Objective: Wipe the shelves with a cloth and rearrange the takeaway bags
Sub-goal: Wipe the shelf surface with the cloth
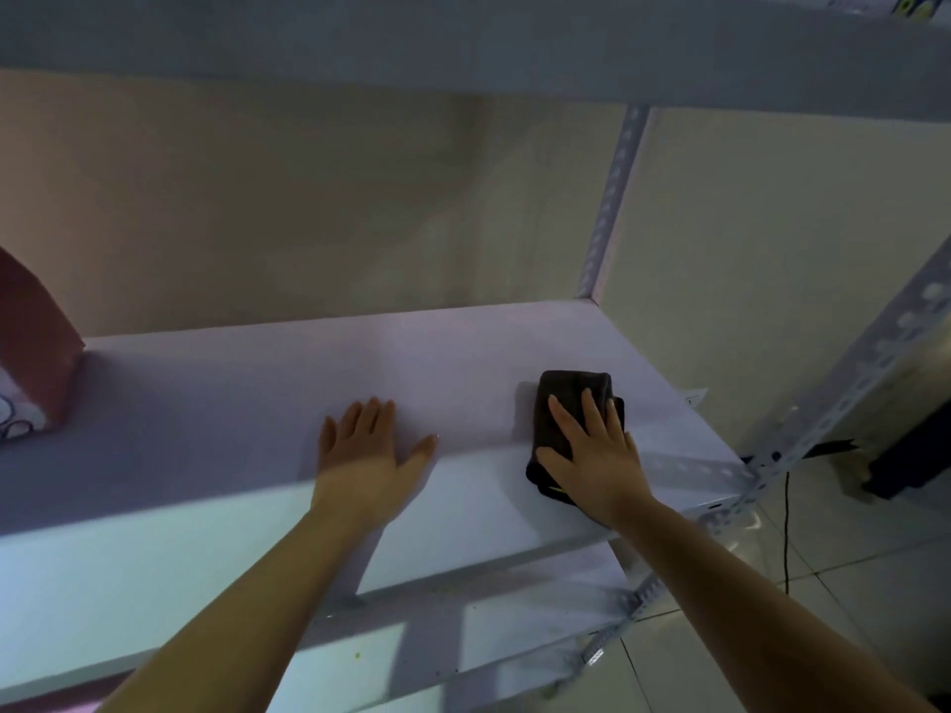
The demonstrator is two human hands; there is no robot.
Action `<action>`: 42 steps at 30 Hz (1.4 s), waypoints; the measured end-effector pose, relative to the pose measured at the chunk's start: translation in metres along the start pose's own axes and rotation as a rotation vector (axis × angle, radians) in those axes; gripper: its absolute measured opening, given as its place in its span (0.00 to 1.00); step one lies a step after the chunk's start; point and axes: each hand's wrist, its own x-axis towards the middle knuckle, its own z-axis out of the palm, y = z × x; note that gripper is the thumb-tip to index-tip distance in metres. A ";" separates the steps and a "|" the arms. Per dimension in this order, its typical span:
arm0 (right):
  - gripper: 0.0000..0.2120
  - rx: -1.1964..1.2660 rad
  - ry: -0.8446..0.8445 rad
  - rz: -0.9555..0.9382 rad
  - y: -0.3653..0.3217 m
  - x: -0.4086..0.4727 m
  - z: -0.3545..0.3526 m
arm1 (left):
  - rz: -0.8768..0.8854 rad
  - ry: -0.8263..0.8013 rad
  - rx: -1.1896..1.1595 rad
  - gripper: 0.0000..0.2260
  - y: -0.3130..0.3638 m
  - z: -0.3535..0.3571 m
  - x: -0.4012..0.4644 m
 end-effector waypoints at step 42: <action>0.34 0.331 -0.383 -0.594 0.007 0.126 -0.034 | -0.056 0.087 -0.005 0.40 0.003 -0.001 0.000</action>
